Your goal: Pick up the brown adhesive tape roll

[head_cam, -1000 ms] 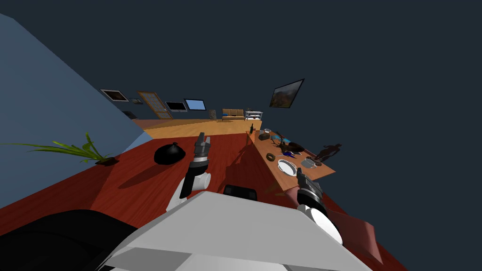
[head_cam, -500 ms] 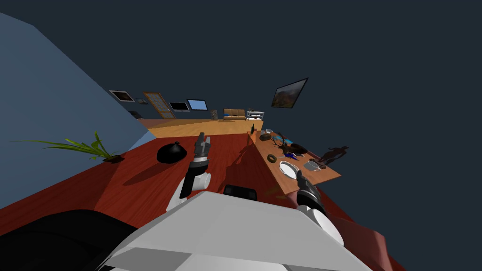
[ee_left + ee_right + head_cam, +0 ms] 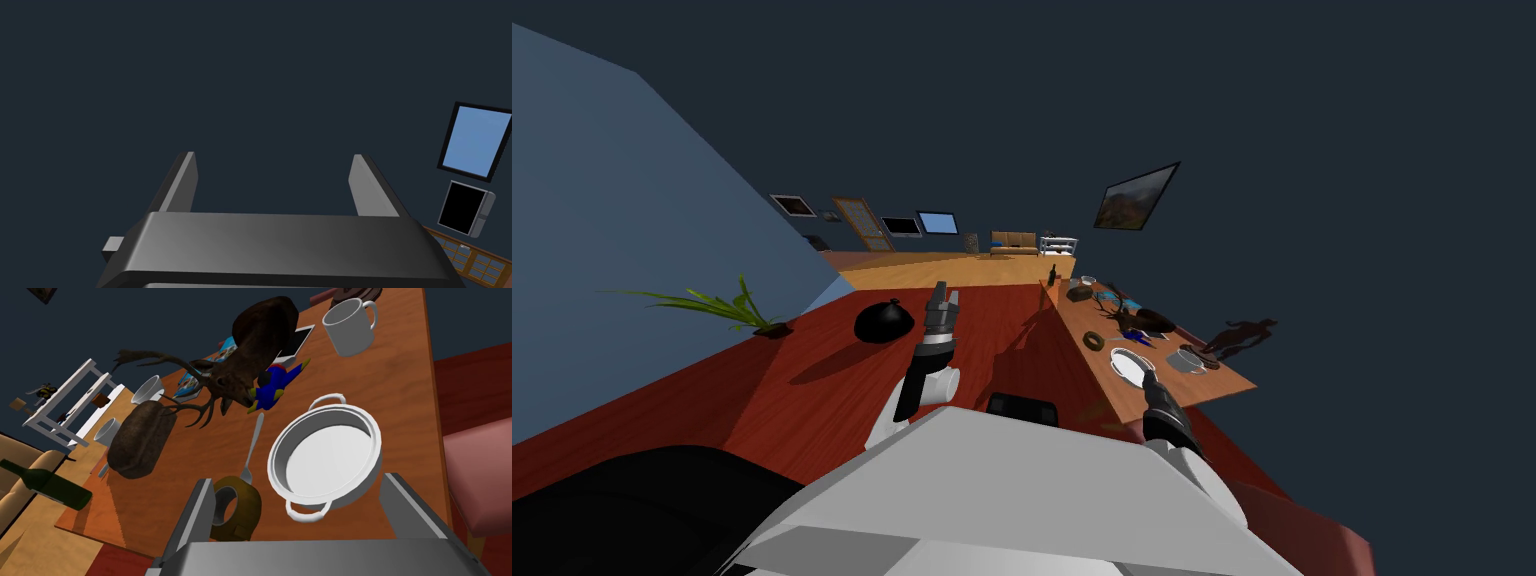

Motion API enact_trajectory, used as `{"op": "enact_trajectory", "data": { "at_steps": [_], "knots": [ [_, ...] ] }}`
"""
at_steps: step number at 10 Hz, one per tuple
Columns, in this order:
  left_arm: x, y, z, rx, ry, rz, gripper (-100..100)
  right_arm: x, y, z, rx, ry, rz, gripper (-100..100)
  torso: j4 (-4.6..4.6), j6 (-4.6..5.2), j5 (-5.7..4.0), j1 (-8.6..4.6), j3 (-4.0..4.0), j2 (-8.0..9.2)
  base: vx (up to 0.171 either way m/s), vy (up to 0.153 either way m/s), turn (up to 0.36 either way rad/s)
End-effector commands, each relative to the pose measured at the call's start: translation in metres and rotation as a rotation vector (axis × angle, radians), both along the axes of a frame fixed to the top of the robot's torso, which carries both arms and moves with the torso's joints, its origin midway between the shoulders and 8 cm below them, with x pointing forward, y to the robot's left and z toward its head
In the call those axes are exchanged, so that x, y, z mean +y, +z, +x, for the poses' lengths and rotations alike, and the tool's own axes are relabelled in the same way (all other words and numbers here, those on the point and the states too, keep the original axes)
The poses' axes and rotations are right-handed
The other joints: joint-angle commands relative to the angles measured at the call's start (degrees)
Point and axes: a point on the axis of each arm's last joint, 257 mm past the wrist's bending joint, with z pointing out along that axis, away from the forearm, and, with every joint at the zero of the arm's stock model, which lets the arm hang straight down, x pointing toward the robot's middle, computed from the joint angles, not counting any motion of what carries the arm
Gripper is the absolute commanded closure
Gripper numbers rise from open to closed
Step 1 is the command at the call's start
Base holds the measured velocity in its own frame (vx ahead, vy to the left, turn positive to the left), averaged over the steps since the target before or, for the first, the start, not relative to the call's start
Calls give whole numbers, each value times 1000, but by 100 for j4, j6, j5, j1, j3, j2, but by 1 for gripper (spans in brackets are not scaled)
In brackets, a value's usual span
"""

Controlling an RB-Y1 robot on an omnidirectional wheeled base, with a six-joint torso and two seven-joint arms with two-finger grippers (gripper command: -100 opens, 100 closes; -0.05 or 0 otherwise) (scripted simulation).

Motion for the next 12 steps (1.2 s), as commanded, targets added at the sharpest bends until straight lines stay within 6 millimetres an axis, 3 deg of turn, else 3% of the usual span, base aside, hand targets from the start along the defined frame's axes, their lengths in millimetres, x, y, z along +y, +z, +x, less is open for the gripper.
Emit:
{"op": "enact_trajectory", "data": {
  "at_steps": [1, 12],
  "knots": [
    [0, 0, 0, 0, 0, 0, 0, -2, -12, -3, 2, -23, 50, -100, 0, 0, 0, 0, 0, 0, 54, -26, 84],
    [0, 0, 0, 0, 0, 0, 0, 4, -80, -30, 22, -164, 366, -100, -4, 2, -2, -8, -10, -17, 47, -19, 56]
  ]
}}
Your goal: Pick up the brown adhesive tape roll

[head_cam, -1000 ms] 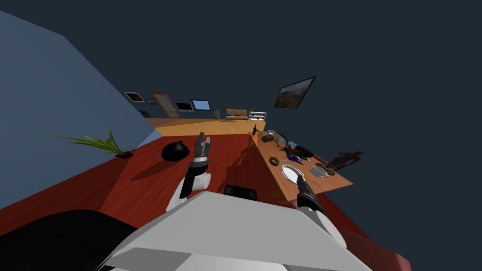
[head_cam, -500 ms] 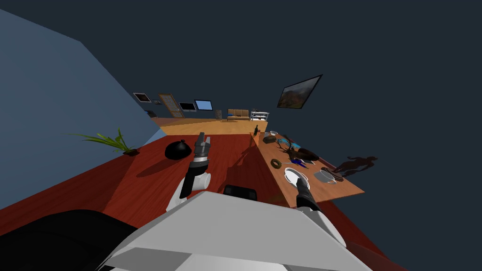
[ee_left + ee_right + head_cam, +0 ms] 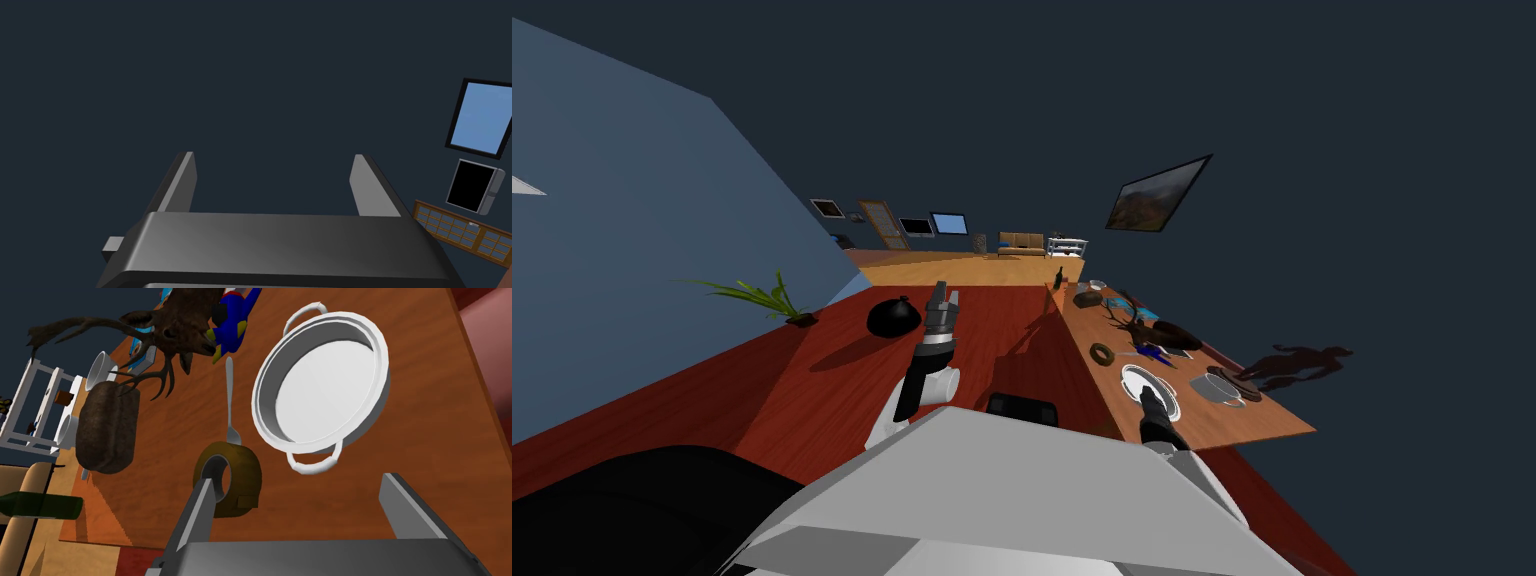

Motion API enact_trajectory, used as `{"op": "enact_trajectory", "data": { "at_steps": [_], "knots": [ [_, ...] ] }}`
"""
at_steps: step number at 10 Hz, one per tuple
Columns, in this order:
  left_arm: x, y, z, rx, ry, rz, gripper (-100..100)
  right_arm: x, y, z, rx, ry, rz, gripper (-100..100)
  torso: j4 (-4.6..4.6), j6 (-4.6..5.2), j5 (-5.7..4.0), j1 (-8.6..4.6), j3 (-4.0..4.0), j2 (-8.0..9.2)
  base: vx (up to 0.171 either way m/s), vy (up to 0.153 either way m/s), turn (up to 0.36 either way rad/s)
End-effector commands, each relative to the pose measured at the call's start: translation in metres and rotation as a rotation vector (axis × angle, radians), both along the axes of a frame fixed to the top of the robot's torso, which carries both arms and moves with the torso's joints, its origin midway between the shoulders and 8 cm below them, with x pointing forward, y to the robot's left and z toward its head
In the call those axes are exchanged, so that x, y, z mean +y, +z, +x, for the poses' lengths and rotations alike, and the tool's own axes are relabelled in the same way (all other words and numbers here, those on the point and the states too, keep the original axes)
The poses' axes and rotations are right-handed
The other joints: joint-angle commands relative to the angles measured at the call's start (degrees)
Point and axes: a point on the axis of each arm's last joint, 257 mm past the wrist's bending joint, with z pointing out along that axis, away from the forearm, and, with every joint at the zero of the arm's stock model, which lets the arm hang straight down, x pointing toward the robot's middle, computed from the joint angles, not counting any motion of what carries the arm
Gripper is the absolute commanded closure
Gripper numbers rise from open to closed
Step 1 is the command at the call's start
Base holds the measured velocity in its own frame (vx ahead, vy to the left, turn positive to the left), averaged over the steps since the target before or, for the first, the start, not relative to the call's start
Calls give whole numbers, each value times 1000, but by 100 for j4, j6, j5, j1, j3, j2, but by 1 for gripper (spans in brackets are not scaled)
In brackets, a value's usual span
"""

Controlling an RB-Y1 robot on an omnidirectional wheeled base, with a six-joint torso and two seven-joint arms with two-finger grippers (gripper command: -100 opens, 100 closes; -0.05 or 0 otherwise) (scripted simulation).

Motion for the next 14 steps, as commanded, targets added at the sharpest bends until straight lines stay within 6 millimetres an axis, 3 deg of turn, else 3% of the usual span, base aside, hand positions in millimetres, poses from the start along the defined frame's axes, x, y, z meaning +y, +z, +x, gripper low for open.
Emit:
{"op": "enact_trajectory", "data": {
  "at_steps": [1, 14],
  "knots": [
    [0, 0, 0, 0, 0, 0, 0, 0, -13, -8, 13, -39, 50, -100, 0, 0, 0, 0, 0, 0, 66, -17, 116],
    [0, 0, 0, 0, 0, 0, 0, 33, -87, -44, 71, -239, 427, -100, -2, 0, -1, -6, -5, -9, 66, -36, 67]
  ]
}}
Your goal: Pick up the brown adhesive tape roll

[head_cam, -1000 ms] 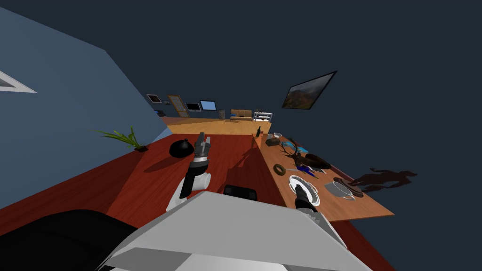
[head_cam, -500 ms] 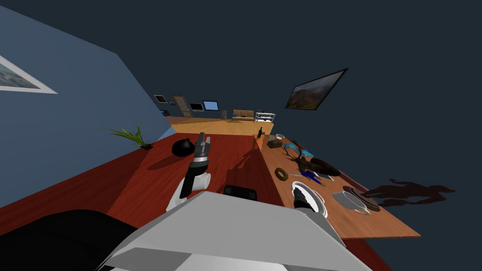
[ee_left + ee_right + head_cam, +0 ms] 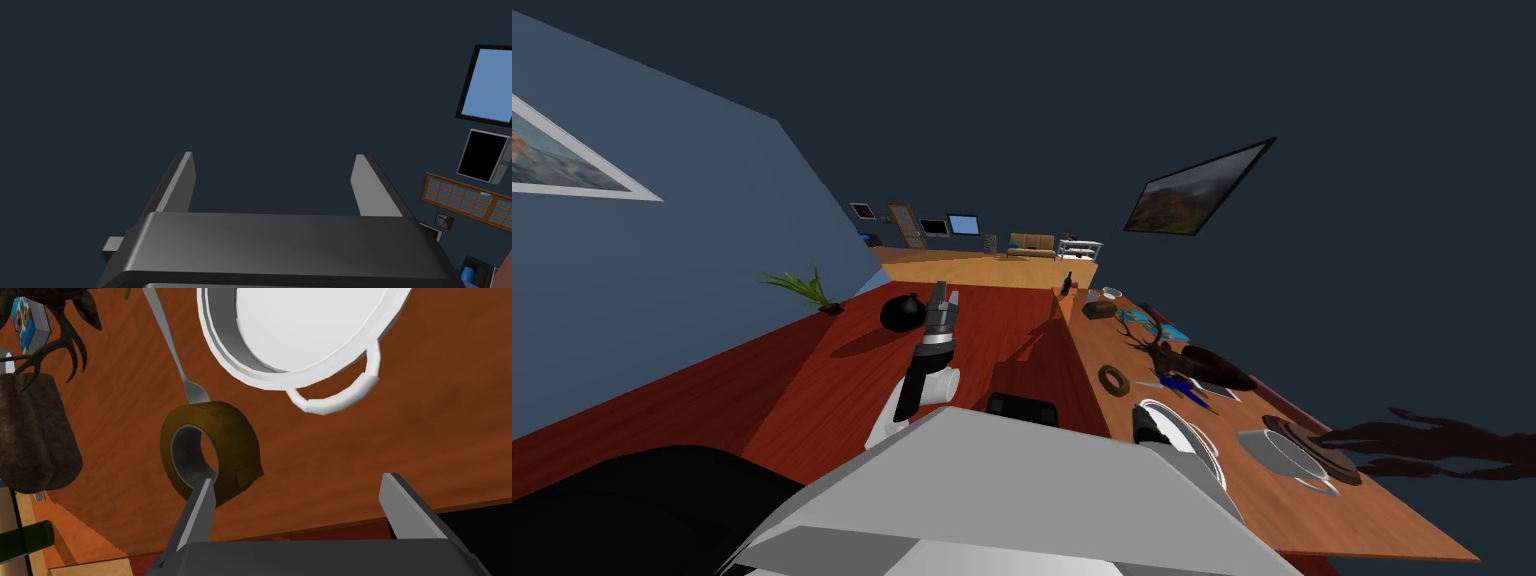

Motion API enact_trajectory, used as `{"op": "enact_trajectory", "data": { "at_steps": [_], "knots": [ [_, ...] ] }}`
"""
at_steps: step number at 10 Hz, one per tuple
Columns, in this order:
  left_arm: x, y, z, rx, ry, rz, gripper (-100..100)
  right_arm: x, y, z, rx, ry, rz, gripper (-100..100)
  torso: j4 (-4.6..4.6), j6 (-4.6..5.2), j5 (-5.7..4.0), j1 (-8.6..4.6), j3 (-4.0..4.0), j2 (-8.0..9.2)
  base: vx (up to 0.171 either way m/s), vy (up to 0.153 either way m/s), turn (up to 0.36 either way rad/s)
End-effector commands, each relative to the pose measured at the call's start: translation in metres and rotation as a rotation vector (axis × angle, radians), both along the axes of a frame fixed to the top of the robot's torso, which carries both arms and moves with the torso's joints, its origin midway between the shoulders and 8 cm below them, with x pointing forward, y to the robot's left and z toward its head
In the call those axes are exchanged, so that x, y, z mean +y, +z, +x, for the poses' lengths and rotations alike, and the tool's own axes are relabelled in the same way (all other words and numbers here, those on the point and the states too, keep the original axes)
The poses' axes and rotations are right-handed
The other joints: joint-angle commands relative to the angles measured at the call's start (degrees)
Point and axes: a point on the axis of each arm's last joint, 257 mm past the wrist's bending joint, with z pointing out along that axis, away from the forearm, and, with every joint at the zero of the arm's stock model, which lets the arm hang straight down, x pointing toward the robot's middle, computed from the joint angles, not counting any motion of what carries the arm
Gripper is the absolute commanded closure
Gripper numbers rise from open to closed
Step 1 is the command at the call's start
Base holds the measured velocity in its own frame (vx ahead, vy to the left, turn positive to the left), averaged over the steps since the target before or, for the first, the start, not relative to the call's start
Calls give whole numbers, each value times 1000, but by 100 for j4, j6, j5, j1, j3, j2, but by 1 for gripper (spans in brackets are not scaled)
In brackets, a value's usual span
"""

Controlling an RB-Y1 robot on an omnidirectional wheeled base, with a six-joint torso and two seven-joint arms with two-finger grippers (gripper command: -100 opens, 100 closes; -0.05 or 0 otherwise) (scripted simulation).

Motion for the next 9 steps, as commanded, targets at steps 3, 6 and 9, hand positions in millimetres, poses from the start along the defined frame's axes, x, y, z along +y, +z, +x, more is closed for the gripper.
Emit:
{"op": "enact_trajectory", "data": {
  "at_steps": [3, 6, 9],
  "knots": [
    [0, 0, 0, 0, 0, 0, 0, 13, -16, -9, 19, -50, 96, -100, 1, 2, 2, 12, 5, 11, 64, -40, 36],
    [0, 0, 0, 0, 0, 0, 0, 24, -26, -13, 30, -82, 169, -100, -1, 0, 0, 0, -1, -2, 78, -53, 60],
    [0, 0, 0, 0, 0, 0, 0, 36, -38, -21, 54, -126, 248, -100, -1, 2, 0, 5, -2, -1, 87, -54, 47]
  ]
}}
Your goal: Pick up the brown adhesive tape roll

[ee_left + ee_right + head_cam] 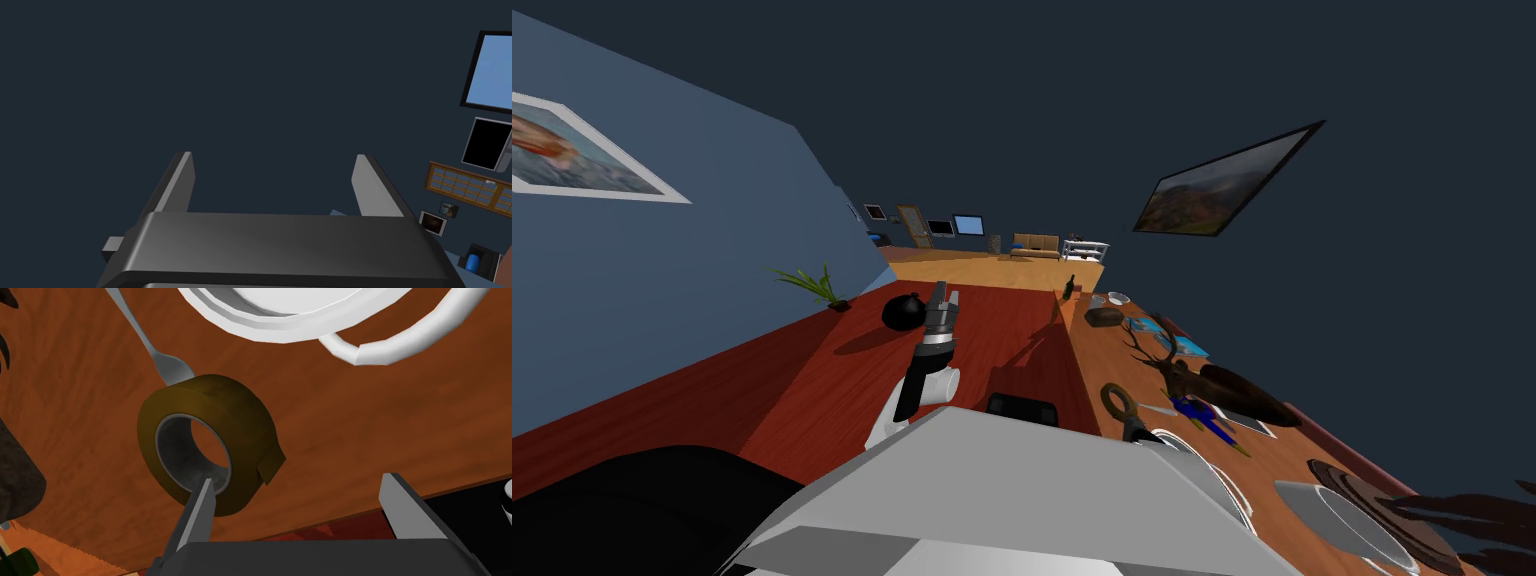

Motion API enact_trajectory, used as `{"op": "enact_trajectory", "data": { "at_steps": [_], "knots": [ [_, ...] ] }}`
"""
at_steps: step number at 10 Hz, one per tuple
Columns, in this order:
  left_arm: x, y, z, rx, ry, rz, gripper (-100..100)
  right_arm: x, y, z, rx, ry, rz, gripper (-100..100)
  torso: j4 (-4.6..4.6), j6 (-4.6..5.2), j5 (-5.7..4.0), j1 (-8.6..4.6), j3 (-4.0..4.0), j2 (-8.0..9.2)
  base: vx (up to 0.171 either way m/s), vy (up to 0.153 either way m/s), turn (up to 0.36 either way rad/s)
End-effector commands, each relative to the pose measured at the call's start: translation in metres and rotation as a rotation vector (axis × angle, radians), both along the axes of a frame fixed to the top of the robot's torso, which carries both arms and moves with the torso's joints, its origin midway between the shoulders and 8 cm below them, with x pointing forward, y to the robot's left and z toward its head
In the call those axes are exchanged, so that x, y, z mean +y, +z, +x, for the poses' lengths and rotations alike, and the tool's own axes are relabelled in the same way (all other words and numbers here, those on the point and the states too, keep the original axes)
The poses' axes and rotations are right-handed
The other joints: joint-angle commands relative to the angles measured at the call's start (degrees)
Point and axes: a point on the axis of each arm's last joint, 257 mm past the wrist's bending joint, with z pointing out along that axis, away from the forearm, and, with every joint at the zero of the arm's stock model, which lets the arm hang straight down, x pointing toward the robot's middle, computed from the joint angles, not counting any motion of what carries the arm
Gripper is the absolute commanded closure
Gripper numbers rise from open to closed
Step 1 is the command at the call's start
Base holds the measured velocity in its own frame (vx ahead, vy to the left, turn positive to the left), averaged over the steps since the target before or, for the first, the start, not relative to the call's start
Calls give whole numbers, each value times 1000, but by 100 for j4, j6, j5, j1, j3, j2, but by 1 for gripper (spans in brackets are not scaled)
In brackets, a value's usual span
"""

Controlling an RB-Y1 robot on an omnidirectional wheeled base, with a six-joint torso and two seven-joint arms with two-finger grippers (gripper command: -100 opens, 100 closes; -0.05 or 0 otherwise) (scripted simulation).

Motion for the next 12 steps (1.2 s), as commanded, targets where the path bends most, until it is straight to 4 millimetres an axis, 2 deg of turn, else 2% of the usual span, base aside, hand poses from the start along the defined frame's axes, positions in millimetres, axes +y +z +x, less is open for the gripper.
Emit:
{"op": "enact_trajectory", "data": {
  "at_steps": [1, 5, 6, 7, 8, 11, 12],
  "knots": [
    [0, 0, 0, 0, 0, 0, 0, 7, -6, -5, 18, -26, 47, -100, 0, 0, 0, 0, 0, 0, 102, -76, 96],
    [0, 0, 0, 0, 0, 0, 0, 20, -16, -12, 40, -60, 121, -100, 0, 0, 0, 0, 1, 2, 79, -56, 40],
    [0, 0, 0, 0, 0, 0, 0, 19, -15, -11, 35, -54, 110, -100, 0, 1, 0, 0, 1, 2, 35, -26, 9],
    [0, 0, 0, 0, 0, 0, 0, 19, -15, -11, 36, -56, 112, 0, 2, 2, 2, 11, 8, 15, 7, -5, 0],
    [0, 0, 0, 0, 0, 0, 0, 23, -24, -11, 35, -49, 112, -100, 5, 2, 4, 19, 14, 26, 16, -22, -43],
    [0, 0, 0, 0, 0, 0, 0, 31, -38, -11, 34, -37, 112, -100, 4, 2, 1, 7, 12, 22, 32, -42, -39],
    [0, 0, 0, 0, 0, 0, 0, 30, -35, -12, 35, -41, 112, -100, 4, 2, 1, 9, 12, 23, 12, -14, -3]
  ]
}}
